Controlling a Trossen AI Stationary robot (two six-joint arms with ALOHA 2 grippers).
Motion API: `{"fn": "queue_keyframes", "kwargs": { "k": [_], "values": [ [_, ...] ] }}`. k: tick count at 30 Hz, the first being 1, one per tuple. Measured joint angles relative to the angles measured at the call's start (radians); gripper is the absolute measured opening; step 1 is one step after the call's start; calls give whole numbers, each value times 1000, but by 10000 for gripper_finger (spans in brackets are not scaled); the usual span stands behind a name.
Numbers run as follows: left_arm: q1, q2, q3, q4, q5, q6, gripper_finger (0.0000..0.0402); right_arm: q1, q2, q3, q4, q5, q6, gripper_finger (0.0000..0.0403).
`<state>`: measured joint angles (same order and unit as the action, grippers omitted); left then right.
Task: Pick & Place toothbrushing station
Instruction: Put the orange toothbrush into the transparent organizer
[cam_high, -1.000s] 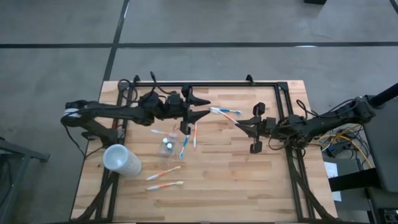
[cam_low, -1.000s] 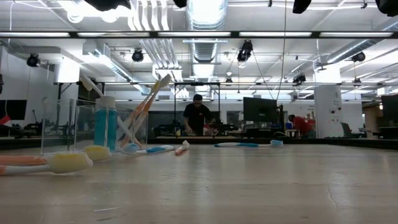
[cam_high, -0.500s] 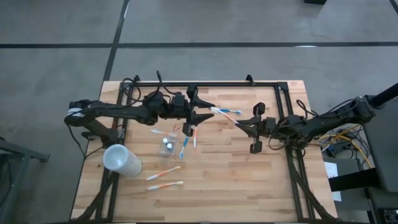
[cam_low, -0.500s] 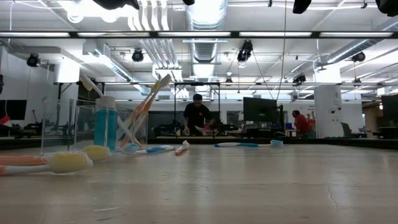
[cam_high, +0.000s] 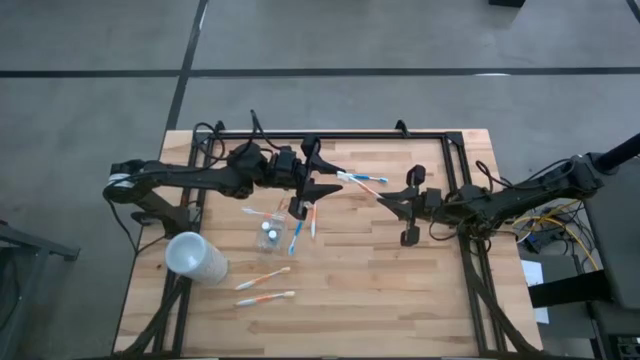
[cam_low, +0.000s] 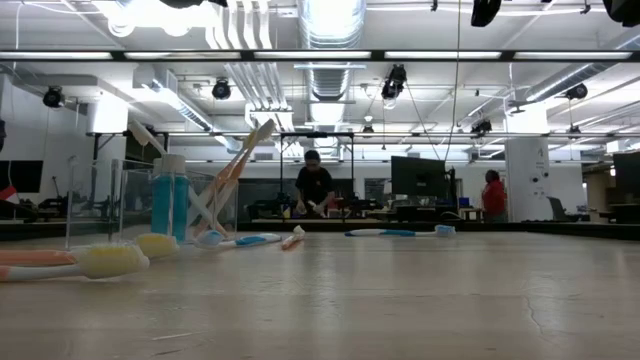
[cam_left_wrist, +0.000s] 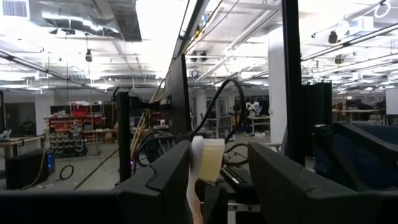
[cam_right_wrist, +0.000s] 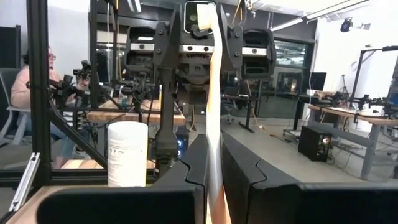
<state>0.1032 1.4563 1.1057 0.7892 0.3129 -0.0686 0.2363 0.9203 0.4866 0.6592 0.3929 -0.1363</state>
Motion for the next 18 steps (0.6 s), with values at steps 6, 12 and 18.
{"fn": "queue_keyframes", "kwargs": {
  "k": [6,12,18],
  "values": [
    [0,3,2,-2,4,-3,168,0,5,0,-21,1,21,18],
    [0,3,3,-19,4,-5,168,0,41,0,-14,3,25,18],
    [0,4,3,-31,4,-9,168,0,51,0,13,3,21,18]
  ]
}}
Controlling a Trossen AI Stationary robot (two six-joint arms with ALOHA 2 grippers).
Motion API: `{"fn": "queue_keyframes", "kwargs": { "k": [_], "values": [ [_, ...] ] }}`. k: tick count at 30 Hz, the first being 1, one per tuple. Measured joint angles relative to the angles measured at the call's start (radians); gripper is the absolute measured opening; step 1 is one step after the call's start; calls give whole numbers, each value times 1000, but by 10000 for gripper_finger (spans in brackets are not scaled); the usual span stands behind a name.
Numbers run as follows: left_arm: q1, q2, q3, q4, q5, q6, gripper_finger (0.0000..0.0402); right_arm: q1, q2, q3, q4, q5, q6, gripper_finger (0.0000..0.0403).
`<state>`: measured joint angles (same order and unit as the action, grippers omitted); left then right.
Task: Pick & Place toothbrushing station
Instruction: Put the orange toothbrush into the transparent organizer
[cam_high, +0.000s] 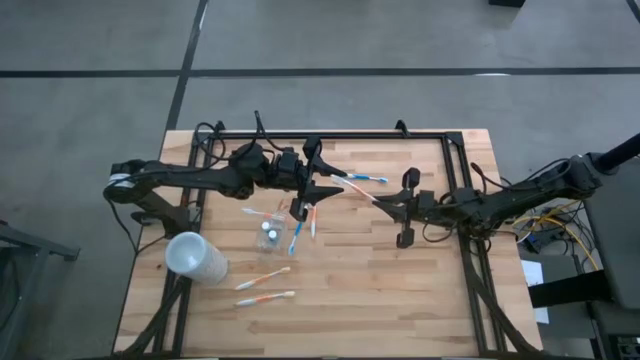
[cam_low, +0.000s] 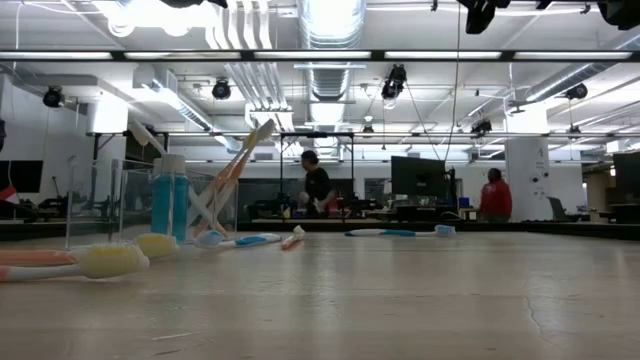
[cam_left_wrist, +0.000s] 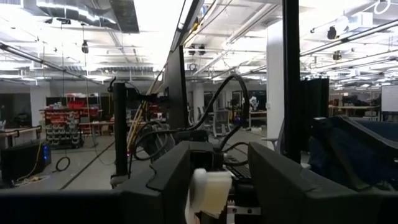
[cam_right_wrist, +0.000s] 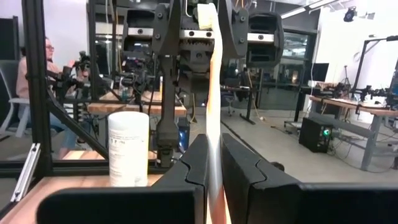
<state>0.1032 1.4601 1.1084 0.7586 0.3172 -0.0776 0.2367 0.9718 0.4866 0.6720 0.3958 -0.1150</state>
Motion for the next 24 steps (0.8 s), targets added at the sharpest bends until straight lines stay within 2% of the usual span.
{"fn": "queue_keyframes", "kwargs": {
  "k": [16,19,24],
  "values": [
    [2,0,0,-15,-26,2,166,0,-2,0,22,-1,-16,18],
    [2,0,0,-14,-27,2,149,0,-2,0,21,-3,-16,18],
    [4,0,0,-14,-28,3,97,0,-2,11,20,-4,-20,18]
  ]
}}
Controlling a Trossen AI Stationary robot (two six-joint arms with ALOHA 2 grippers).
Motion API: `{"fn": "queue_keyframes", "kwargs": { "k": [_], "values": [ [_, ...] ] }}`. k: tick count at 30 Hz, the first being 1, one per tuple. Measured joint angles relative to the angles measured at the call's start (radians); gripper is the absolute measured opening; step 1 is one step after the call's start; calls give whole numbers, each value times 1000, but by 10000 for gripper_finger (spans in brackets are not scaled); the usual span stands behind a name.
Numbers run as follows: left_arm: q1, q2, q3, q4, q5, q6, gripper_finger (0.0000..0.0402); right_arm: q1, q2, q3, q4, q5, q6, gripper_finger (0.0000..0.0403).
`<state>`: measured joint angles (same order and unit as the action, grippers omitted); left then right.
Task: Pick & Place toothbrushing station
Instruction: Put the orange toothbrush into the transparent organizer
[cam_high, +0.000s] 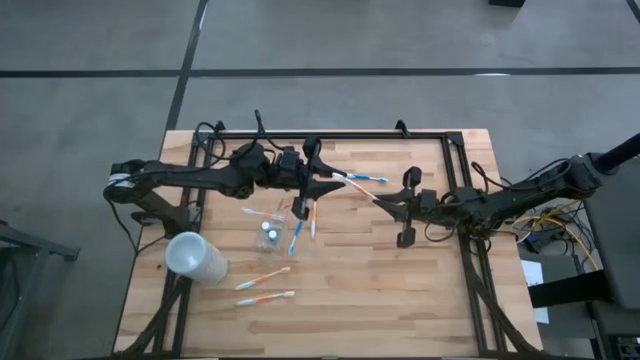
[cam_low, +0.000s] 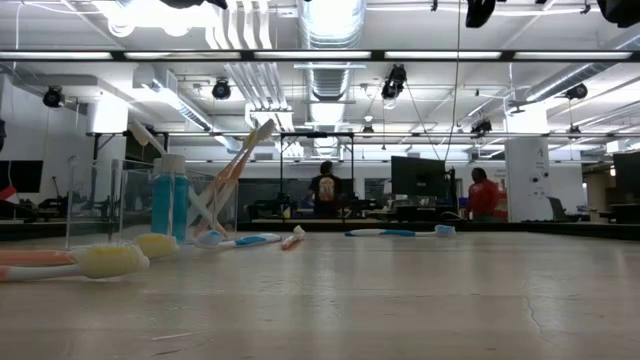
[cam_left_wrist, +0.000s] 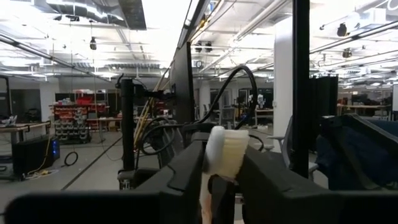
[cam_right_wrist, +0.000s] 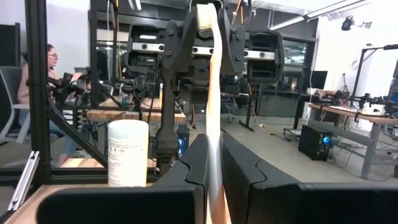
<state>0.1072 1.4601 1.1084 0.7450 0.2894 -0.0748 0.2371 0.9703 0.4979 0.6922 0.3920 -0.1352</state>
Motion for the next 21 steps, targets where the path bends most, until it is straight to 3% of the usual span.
{"fn": "queue_keyframes", "kwargs": {
  "k": [8,16,21],
  "values": [
    [2,0,0,-4,-5,3,37,0,0,2,-2,-2,1,33],
    [1,0,0,-5,-2,1,39,0,0,2,-3,-1,11,56],
    [1,0,0,-5,-1,1,37,0,0,2,-4,0,118,71]
  ]
}}
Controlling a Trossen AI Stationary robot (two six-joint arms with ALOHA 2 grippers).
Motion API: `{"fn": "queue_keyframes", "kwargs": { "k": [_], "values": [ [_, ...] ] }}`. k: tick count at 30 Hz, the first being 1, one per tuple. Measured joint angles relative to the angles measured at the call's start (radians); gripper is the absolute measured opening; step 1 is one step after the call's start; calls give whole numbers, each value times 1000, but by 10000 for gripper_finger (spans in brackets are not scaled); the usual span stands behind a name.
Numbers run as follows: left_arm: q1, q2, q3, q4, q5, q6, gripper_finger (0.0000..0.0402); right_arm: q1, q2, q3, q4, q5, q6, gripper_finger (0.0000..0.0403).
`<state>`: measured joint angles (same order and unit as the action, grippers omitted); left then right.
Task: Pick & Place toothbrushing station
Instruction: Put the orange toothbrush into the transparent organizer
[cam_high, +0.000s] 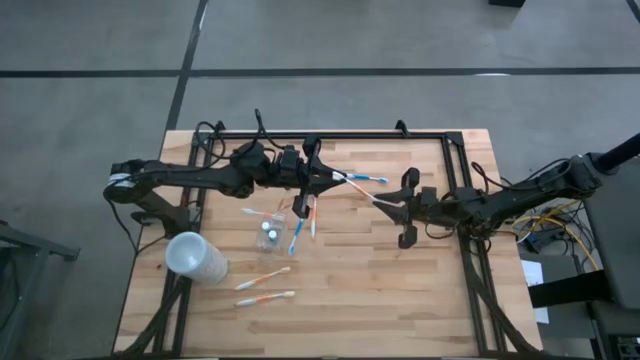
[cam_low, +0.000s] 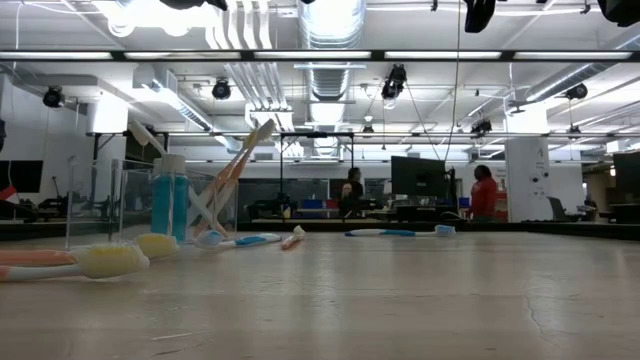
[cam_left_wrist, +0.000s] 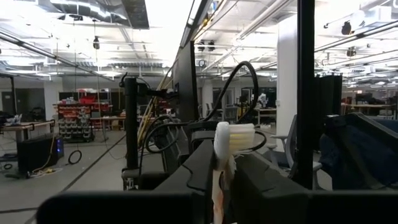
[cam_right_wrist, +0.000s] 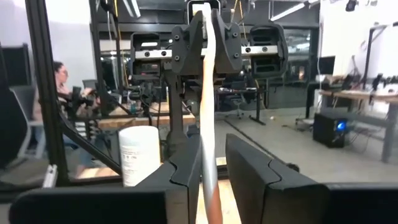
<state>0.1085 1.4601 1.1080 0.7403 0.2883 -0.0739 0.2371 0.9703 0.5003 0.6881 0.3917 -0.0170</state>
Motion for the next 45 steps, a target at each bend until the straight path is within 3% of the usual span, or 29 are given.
{"fn": "queue_keyframes", "kwargs": {
  "k": [26,37,45],
  "values": [
    [2,0,0,-2,3,-6,38,-1,0,0,-2,35,115,220],
    [24,-3,-2,-45,6,14,35,0,-2,1,-1,30,111,228],
    [61,-36,-2,-286,-5,38,35,0,-2,1,-1,27,111,228]
  ]
}}
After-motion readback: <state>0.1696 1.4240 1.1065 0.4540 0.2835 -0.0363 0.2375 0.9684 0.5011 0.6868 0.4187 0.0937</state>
